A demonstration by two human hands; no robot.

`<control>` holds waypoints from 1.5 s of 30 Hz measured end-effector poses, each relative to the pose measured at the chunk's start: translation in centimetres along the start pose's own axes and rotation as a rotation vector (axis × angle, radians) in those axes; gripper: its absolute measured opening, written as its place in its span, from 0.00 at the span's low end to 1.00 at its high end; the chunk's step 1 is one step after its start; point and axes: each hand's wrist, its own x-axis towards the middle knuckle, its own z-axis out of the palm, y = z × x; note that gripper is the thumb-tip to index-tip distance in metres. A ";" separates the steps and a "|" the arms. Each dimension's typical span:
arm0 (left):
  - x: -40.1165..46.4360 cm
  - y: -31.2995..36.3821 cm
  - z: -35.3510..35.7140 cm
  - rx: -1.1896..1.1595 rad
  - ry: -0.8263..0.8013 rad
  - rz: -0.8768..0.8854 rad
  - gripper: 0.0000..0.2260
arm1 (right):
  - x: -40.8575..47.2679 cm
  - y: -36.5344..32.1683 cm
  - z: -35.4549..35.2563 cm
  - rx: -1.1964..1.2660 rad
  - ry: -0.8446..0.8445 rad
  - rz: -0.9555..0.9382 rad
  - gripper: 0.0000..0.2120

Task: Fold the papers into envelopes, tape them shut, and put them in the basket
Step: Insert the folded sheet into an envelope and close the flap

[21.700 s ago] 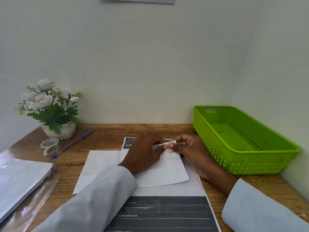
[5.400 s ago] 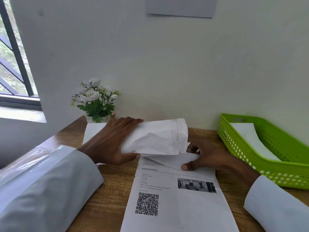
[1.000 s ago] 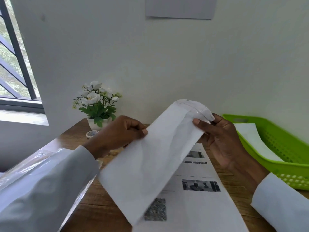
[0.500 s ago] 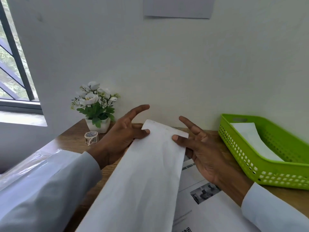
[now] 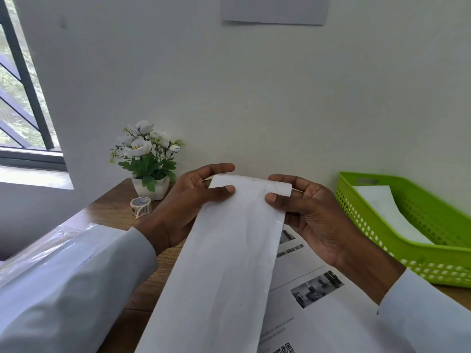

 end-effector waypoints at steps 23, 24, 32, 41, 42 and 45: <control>0.5 -2.6 1.4 0.527 0.060 0.313 0.05 | -0.5 1.5 0.6 -0.586 0.078 -0.262 0.06; 0.5 -2.7 1.5 0.540 0.047 0.325 0.05 | -0.5 1.7 0.8 -0.611 0.071 -0.277 0.05; 0.8 -2.4 0.6 0.363 0.035 0.268 0.13 | -0.1 1.4 0.3 -0.546 0.080 -0.178 0.00; 1.3 -2.3 -0.3 0.283 0.091 0.201 0.09 | 0.6 1.7 -1.3 -0.521 0.093 -0.105 0.03; 1.3 -2.3 -0.4 0.275 0.099 0.189 0.09 | 0.6 1.7 -1.4 -0.519 0.092 -0.098 0.04; 1.4 -2.4 -0.5 0.251 0.117 0.157 0.09 | 0.6 1.5 -1.5 -0.512 0.098 -0.078 0.06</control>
